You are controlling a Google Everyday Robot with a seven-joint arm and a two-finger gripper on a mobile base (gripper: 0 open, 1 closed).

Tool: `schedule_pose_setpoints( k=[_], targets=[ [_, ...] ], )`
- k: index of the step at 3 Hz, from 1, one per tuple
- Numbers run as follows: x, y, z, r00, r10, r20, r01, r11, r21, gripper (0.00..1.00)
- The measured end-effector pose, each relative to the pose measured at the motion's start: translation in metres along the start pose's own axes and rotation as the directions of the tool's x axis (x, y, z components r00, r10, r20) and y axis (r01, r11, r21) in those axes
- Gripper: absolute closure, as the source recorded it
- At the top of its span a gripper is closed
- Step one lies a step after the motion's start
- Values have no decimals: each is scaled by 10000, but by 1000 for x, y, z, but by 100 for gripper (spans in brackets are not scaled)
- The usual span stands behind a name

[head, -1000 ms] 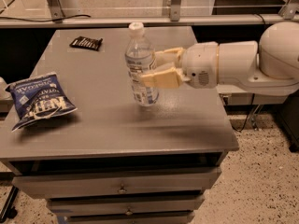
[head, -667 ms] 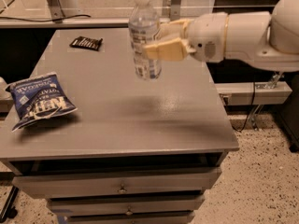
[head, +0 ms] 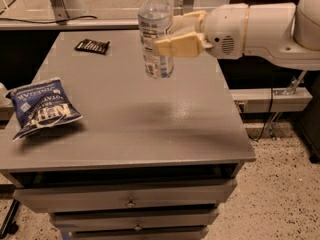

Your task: Move blue plastic bottle near rxbar chocolate

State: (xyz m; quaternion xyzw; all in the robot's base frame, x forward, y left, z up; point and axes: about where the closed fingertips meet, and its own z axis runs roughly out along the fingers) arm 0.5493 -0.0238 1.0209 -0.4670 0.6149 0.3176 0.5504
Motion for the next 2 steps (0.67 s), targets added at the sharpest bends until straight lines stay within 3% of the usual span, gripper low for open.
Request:
schedule_pose_setpoints(
  k=[1,2],
  targets=[
    [0,-35,15,9996,-183,207,177,9994,295,100],
    [3,-84,43,9988,-232,442,210,9985,503,100]
  ],
)
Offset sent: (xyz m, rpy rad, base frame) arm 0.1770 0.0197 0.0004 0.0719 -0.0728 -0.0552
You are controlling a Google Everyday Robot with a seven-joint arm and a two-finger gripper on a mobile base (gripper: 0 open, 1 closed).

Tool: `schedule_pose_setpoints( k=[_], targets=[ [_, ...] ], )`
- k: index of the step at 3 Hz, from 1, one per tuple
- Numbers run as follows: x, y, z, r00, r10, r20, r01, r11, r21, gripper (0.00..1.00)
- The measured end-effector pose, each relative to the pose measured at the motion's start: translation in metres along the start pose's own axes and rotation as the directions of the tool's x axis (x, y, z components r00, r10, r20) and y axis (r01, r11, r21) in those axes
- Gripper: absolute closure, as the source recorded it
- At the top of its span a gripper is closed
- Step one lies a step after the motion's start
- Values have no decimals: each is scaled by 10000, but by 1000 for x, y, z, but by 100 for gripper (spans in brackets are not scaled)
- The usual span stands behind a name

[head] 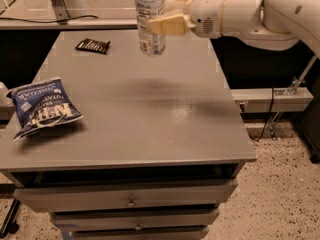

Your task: Move blue plastic bottle near rxbar chocolate

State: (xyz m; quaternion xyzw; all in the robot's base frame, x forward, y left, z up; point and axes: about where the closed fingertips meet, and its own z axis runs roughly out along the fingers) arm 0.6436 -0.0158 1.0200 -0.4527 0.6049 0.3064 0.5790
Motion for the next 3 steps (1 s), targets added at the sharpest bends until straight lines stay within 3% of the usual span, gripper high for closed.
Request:
schedule_pose_setpoints(
  k=[1,3],
  targets=[
    [11,-38,42,9999,-69,-110,68,9999,-100,100],
    [45,-67,137,9991,-17,-427,-12,9977,-675,100]
  ],
)
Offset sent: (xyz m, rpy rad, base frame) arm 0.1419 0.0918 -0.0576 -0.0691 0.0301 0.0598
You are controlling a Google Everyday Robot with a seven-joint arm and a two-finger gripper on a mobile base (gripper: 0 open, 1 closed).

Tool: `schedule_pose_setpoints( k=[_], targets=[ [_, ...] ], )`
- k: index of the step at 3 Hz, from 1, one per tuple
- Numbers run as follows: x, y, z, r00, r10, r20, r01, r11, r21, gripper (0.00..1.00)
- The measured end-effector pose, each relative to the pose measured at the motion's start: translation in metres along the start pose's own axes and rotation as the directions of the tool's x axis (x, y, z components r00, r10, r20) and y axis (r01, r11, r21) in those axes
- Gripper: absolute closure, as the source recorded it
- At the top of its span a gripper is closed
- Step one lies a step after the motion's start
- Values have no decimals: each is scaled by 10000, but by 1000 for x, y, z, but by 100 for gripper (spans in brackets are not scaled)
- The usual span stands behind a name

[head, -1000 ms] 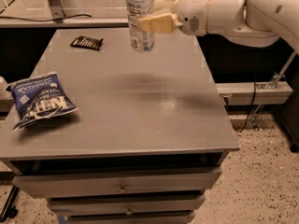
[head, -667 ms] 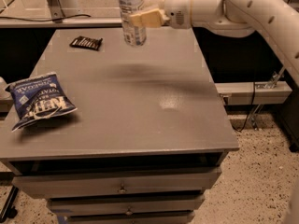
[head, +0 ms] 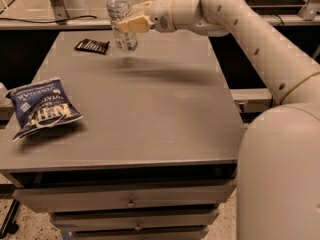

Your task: Move blue plastic bottle near rxbar chocolate

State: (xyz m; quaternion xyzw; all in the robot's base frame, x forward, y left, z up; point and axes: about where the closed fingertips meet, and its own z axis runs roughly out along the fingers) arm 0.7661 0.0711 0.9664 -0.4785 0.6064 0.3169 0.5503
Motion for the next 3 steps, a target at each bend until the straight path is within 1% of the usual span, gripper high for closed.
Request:
schedule_pose_setpoints(
  k=[1,2,3],
  targets=[
    [2,-7,34,9997,58,226,-54,9998,-186,100],
    [8,-12,61,9994,88,338,-77,9994,-329,100],
    [20,-17,70,9999,-122,108,126,9991,-416,100]
  ],
)
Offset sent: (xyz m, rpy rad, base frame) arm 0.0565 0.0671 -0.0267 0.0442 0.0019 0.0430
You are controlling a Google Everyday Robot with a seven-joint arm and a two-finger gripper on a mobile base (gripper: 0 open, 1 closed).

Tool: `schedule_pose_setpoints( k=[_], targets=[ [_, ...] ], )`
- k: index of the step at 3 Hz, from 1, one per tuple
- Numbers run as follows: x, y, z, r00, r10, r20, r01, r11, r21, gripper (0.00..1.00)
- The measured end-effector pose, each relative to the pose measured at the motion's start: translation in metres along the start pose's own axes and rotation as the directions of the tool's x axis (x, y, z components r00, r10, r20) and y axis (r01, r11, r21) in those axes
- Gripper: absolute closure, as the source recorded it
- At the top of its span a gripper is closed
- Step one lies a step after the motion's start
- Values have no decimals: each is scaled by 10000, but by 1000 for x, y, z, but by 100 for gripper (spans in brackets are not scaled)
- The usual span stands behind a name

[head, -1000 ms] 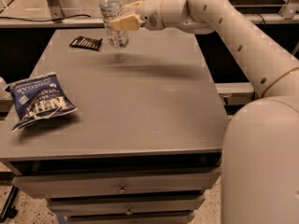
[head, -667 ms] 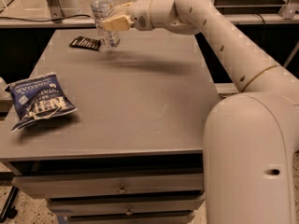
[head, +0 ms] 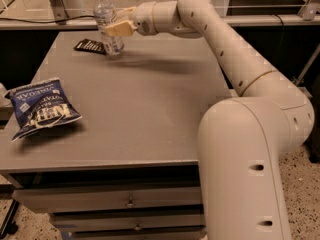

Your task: Move blue plastic bottle near rxbar chocolate

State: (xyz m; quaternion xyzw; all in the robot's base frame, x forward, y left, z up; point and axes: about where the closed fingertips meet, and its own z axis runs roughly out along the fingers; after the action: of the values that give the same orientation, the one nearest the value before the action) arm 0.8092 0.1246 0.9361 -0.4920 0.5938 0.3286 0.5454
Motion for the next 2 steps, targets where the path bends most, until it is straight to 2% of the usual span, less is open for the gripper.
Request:
schedule_pose_setpoints(
  k=[1,2],
  targets=[
    [12,-6,-3,9998,6,-187,-5,10000,73,100],
    [21,0,3,9995,261,-190,-263,9996,-93,82]
  ],
)
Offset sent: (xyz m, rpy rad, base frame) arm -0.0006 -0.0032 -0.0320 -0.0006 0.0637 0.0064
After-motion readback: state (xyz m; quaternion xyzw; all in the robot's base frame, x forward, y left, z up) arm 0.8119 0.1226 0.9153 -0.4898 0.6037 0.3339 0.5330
